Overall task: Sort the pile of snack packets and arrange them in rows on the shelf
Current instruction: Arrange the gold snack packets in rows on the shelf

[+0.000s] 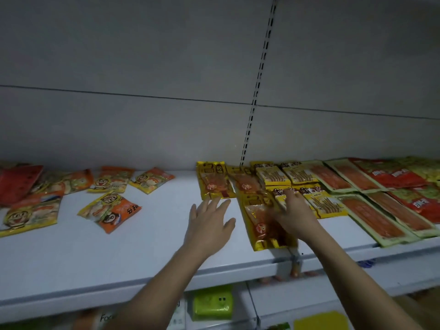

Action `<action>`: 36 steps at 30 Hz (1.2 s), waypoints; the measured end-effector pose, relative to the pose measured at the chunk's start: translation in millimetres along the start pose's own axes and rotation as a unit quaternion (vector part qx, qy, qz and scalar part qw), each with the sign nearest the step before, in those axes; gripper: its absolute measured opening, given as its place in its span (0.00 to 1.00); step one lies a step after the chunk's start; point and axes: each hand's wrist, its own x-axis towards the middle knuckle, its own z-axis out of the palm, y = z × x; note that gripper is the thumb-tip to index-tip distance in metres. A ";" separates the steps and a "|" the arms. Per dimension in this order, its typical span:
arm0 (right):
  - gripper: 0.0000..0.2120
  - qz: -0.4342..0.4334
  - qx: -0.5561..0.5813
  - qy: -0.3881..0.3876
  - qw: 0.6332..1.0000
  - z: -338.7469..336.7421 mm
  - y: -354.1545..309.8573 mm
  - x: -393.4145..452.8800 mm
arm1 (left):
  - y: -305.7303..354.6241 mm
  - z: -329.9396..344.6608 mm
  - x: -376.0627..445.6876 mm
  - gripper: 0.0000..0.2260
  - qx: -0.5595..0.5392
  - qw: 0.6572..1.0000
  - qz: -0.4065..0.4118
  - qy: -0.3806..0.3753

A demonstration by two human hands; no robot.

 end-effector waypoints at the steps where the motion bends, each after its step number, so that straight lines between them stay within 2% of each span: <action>1: 0.34 -0.036 -0.036 0.035 0.998 1.9 -3.5 -5.5 | 1.8 -0.9 -0.7 0.26 0.012 1.000 -0.004 -0.017; 2: 0.33 -0.078 -0.061 0.060 0.993 4.1 -7.7 -10.5 | 3.5 -1.5 -1.5 0.25 0.023 0.999 -0.008 -0.028; 4: 0.28 -0.148 -0.110 0.052 0.981 11.0 -14.2 -16.8 | 6.2 -2.7 -4.4 0.25 0.039 0.998 -0.022 -0.033; 8: 0.25 -0.183 -0.166 -0.086 0.965 25.7 -9.1 -21.7 | 8.3 -1.6 -10.4 0.25 0.054 0.996 -0.062 -0.031; 10: 0.25 -0.194 -0.151 -0.110 0.963 27.9 -0.6 -21.8 | 9.0 -2.5 -10.3 0.26 0.053 0.996 -0.068 -0.032; 20: 0.23 -0.220 -0.119 -0.079 0.965 23.8 19.3 -22.1 | 17.5 -1.0 -10.4 0.23 0.054 0.995 -0.083 -0.013; 23: 0.20 -0.270 -0.100 0.024 0.957 21.6 16.2 -26.1 | 24.5 -4.0 -26.4 0.22 0.056 0.993 -0.104 0.023; 25: 0.18 -0.298 -0.018 0.042 0.953 24.8 0.6 -31.4 | 21.5 -8.5 -49.2 0.20 0.064 0.989 -0.123 0.050; 29: 0.12 -0.326 0.079 -0.063 0.940 49.8 -45.1 -50.1 | -2.1 -32.1 -101.1 0.18 0.065 0.980 -0.175 0.070; 32: 0.11 -0.347 0.050 -0.123 0.928 76.7 -80.0 -60.6 | -29.1 -61.4 -135.6 0.17 0.053 0.968 -0.228 0.087; 36: 0.19 -0.388 0.000 -0.146 0.910 106.2 -127.1 -66.2 | -77.3 -94.6 -177.5 0.15 0.037 0.949 -0.288 0.122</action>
